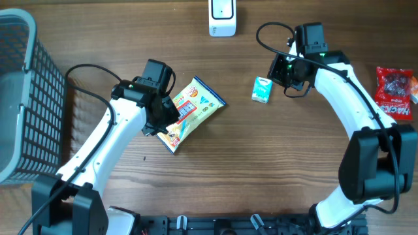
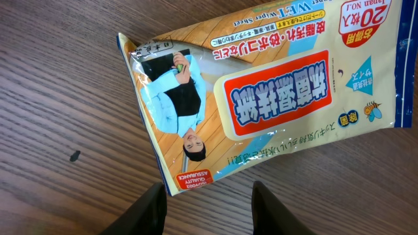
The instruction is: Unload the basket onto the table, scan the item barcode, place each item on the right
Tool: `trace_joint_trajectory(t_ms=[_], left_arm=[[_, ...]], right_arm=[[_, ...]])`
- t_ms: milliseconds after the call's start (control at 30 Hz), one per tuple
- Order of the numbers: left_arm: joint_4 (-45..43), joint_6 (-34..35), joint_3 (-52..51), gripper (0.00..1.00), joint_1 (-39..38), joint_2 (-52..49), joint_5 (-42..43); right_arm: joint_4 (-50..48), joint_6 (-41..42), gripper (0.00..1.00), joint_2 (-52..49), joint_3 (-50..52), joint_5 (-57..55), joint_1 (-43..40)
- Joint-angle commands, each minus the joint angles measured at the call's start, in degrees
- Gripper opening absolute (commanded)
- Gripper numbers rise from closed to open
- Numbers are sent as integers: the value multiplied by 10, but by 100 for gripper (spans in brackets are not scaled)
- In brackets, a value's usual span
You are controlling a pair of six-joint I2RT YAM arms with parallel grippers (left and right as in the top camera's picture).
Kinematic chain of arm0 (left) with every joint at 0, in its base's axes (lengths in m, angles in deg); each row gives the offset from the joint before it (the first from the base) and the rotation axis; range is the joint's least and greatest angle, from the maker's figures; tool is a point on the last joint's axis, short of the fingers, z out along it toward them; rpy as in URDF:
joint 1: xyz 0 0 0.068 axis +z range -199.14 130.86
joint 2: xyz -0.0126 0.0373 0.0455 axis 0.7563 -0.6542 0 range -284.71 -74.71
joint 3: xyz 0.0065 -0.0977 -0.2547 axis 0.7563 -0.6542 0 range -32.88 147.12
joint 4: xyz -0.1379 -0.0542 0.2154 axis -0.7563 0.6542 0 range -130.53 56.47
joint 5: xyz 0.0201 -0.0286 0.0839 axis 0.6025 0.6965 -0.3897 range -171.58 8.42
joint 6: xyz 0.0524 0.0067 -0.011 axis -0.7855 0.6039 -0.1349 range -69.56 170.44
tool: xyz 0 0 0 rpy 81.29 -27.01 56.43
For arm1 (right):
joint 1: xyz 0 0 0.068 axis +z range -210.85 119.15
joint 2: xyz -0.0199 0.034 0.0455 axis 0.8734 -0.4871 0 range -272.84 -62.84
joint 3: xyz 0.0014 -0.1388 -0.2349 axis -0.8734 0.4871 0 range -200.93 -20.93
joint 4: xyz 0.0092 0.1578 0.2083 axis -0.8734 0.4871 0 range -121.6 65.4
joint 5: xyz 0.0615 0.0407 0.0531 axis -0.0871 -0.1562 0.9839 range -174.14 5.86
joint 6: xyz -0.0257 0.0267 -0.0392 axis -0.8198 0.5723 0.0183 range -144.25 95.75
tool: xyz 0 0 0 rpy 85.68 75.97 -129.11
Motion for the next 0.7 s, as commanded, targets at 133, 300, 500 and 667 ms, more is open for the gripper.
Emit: trace_joint_trajectory(t_ms=[133,300,500,667], left_arm=[[-2,1,-5,40,-3,-4,5],[-1,1,-5,41,-3,-4,5],[-2,1,-5,43,-3,-4,5],[-2,1,-5,44,-3,-4,8]], right_arm=[[-36,7,4,-92,12,-8,44],[-24,24,4,-172,12,-33,59],[38,-11,4,-129,12,-16,58],[78,-32,4,-9,12,-10,58]])
